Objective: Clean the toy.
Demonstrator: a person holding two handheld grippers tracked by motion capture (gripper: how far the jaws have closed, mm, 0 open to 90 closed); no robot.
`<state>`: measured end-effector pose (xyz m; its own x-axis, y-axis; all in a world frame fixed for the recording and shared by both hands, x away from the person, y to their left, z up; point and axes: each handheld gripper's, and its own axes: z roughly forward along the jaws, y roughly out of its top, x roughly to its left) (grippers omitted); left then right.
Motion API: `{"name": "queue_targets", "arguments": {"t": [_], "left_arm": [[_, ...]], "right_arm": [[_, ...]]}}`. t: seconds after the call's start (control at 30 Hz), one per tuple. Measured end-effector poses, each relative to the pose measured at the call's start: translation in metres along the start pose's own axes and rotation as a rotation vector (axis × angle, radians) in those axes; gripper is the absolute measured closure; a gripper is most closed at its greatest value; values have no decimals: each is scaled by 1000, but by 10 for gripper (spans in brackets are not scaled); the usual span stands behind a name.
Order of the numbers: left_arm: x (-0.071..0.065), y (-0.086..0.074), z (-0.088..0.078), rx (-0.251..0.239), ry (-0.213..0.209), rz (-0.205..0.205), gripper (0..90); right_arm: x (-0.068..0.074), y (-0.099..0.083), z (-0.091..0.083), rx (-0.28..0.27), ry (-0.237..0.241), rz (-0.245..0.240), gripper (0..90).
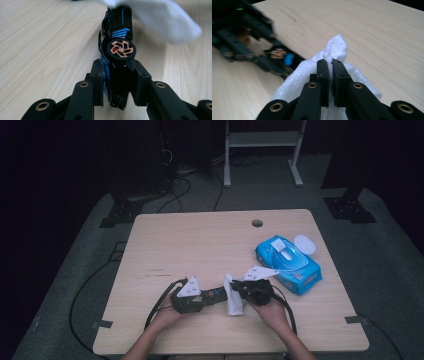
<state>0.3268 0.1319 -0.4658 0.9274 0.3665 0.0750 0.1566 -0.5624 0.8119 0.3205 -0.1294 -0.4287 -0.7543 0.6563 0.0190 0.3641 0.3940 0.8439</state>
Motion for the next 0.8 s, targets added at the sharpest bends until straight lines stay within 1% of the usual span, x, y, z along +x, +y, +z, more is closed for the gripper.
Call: {"name": "queue_targets", "arguments": {"t": [0.07, 0.13, 0.17, 0.2, 0.27, 0.3, 0.33, 0.37, 0.43, 0.5, 0.57, 0.63, 0.67, 0.7, 0.73, 0.8], "left_arm": [[0, -1, -1, 3, 0, 2, 682], [1, -1, -1, 7, 1, 7, 699], [1, 0, 0, 8, 3, 10, 700], [1, 0, 0, 6, 3, 6, 700], [1, 0, 1, -1, 0, -1, 697], [1, 1, 1, -4, -4, -5, 691], [1, 2, 1, -4, -6, -10, 671], [1, 2, 2, -7, -7, -17, 651], [0, 5, 4, -5, -2, -5, 639], [0, 5, 5, -5, 0, -11, 636], [0, 5, 5, -3, 1, -8, 636], [0, 6, 5, 2, -2, -3, 635], [0, 6, 6, 0, -2, -4, 634], [0, 6, 6, 1, -1, -4, 633], [0, 6, 6, 2, 0, -7, 632], [-1, 6, 7, 2, 2, -7, 631]], "right_arm": [[-9, -3, -6, 7, -43, 22, 847], [-19, -8, -12, 2, -60, 64, 847], [-21, -9, -14, 2, -71, 66, 847], [-22, -10, -15, 8, -74, 68, 847], [-19, -9, -13, 2, -61, 70, 846], [-15, -8, -10, -4, -76, 47, 846], [-13, -8, -9, -4, -77, 41, 846], [-11, -7, -7, -3, -59, 45, 846], [-8, -5, -5, -3, -41, 34, 847], [-6, -4, -4, 3, -51, 9, 846], [-7, -3, -4, 2, -43, 31, 847], [-5, -2, -2, -3, -43, 28, 847], [-3, -1, -1, -8, -22, 32, 847], [1, 2, 1, -8, -4, 26, 847], [7, 4, 4, -6, 9, 6, 847], [19, 7, 11, 0, 48, -16, 847]]}}
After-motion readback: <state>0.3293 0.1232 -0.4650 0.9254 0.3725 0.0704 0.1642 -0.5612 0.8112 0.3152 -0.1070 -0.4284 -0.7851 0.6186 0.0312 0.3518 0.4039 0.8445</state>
